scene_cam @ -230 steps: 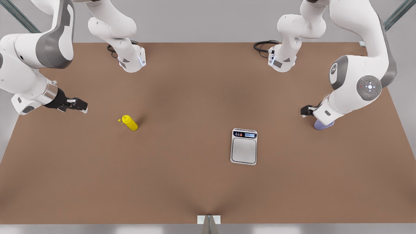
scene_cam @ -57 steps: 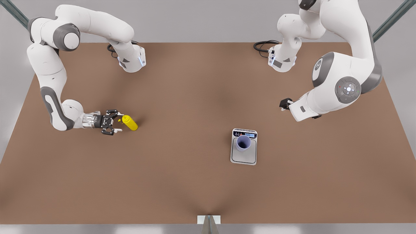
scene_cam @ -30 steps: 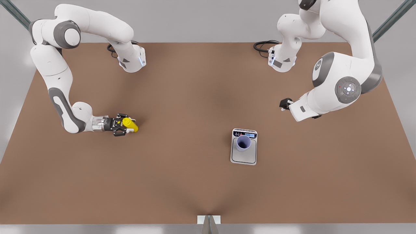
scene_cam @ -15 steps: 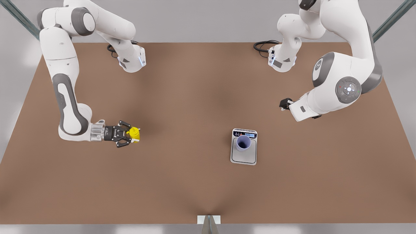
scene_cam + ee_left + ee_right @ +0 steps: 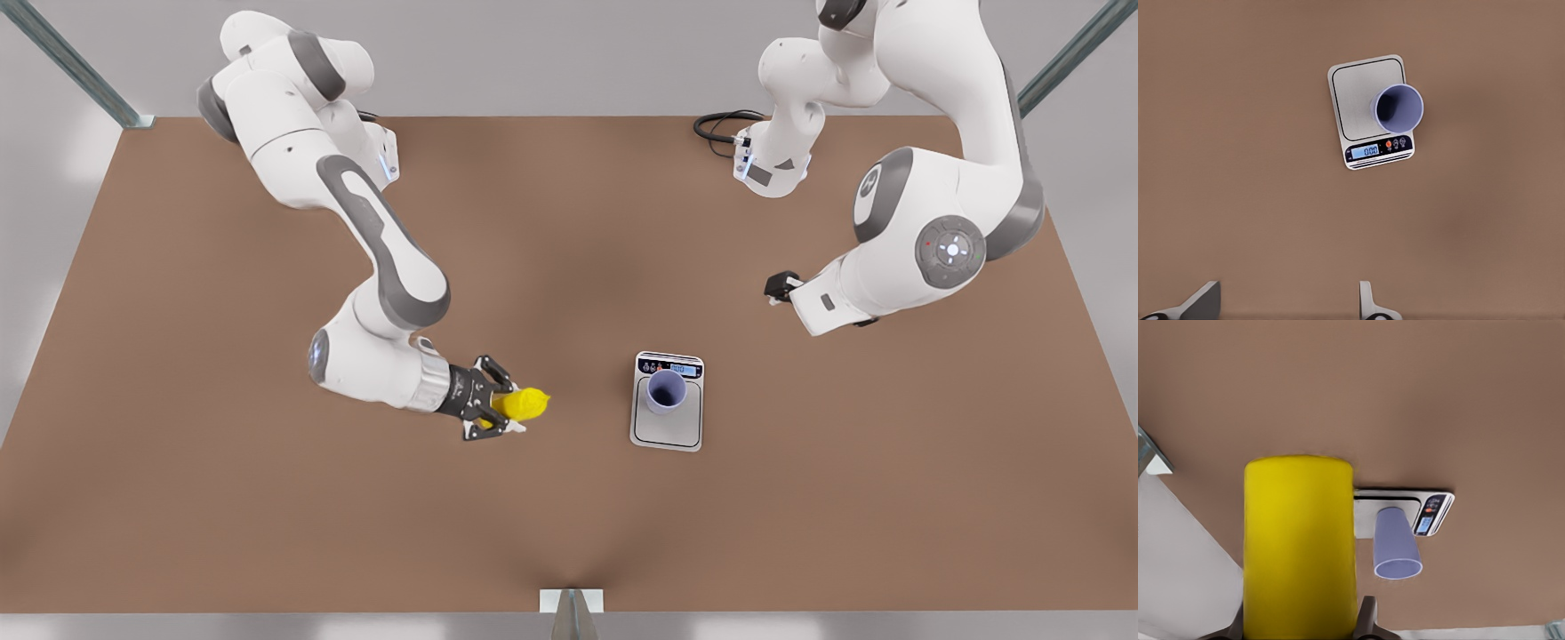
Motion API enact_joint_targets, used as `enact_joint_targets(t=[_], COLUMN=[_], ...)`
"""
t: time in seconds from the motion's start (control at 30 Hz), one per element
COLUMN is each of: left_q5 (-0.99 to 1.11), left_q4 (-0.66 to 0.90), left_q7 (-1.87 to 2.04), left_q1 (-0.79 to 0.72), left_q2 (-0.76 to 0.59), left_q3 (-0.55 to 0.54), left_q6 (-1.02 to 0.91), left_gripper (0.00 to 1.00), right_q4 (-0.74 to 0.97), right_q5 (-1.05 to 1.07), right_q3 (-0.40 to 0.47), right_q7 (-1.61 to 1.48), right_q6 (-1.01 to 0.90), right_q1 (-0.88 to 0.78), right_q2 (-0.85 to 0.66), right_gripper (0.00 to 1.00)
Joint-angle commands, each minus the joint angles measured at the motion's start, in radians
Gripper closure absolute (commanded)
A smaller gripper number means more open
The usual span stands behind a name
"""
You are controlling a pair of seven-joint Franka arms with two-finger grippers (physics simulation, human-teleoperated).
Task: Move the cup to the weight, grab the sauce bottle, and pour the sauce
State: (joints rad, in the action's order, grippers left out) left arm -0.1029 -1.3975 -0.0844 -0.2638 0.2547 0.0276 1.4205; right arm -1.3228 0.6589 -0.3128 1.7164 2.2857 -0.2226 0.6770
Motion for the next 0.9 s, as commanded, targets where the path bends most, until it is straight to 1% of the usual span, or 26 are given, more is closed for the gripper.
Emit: enact_joint_targets(t=[0.0, 0.1, 0.2, 0.23, 0.27, 0.3, 0.33, 0.43, 0.5, 0.53, 0.57, 0.6, 0.7, 0.73, 0.77, 0.83, 0.87], left_q5=[0.0, 0.0, 0.0, -0.001, -0.001, -0.001, -0.001, -0.001, -0.001, -0.001, -0.001, -0.001, -0.001, -0.001, -0.001, -0.001, -0.001], left_q4=[0.0, 0.0, 0.0, 0.0, 0.0, 0.0, 0.0, 0.0, 0.0, 0.0, 0.0, 0.0, 0.0, 0.0, 0.0, 0.0, 0.0], left_q7=[0.0, 0.0, 0.0, 0.0, 0.002, 0.002, 0.0, 0.002, 0.0, 0.0, 0.0, 0.0, 0.0, 0.0, 0.0, 0.0, 0.0], left_q1=[0.0, 0.0, 0.0, 0.0, 0.0, 0.0, 0.0, 0.0, 0.0, 0.0, 0.0, 0.0, 0.0, 0.0, 0.0, 0.0, 0.0], left_q2=[0.0, 0.0, 0.001, 0.005, 0.005, 0.005, 0.005, 0.005, 0.005, 0.005, 0.005, 0.005, 0.005, 0.005, 0.005, 0.005, 0.005], left_q3=[0.0, 0.0, 0.0, 0.0, 0.0, 0.0, 0.0, 0.0, 0.0, 0.0, 0.0, 0.0, 0.0, 0.002, 0.002, 0.0, 0.0], left_q6=[0.0, 0.0, 0.0, 0.0, 0.0, 0.0, 0.0, 0.0, 0.0, 0.0, 0.002, 0.002, 0.002, 0.002, 0.002, 0.002, 0.002], left_gripper=[0.0, 0.0, 0.0, 0.0, 0.0, 0.0, 0.0, 0.0, 0.0, 0.0, 0.0, 0.0, 0.0, 0.0, 0.0, 0.0, 0.0], right_q4=[0.011, 0.119, 0.212, 0.237, 0.269, 0.275, 0.272, 0.223, 0.195, 0.195, 0.197, 0.197, 0.238, 0.24, 0.247, 0.241, 0.24], right_q5=[-0.015, -0.15, -0.222, -0.242, -0.242, -0.237, -0.239, -0.281, -0.436, -0.469, -0.495, -0.522, -0.522, -0.524, -0.525, -0.547, -0.577], right_q3=[-0.002, 0.004, 0.021, 0.067, 0.162, 0.245, 0.262, 0.334, 0.348, 0.348, 0.368, 0.368, 0.371, 0.371, 0.386, 0.386, 0.399], right_q7=[0.012, 0.104, 0.183, 0.183, 0.18, 0.181, 0.177, 0.169, 0.172, 0.17, 0.166, 0.167, 0.17, 0.166, 0.114, 0.014, 0.0], right_q6=[0.011, 0.011, 0.014, 0.015, 0.015, 0.059, 0.129, 0.239, 0.27, 0.287, 0.297, 0.362, 0.466, 0.466, 0.497, 0.518, 0.521], right_q1=[-0.001, -0.106, -0.215, -0.267, -0.359, -0.434, -0.474, -0.474, -0.475, -0.486, -0.489, -0.501, -0.534, -0.538, -0.56, -0.569, -0.569], right_q2=[0.007, 0.05, 0.067, 0.067, 0.07, 0.072, 0.095, 0.113, 0.127, 0.124, 0.124, 0.127, 0.157, 0.159, 0.173, 0.173, 0.173], right_gripper=[0.73, 0.73, 0.73, 0.73, 0.73, 0.73, 0.73, 0.73, 0.73, 0.73, 0.73, 0.73, 0.74, 0.77, 0.77, 0.76, 0.74])
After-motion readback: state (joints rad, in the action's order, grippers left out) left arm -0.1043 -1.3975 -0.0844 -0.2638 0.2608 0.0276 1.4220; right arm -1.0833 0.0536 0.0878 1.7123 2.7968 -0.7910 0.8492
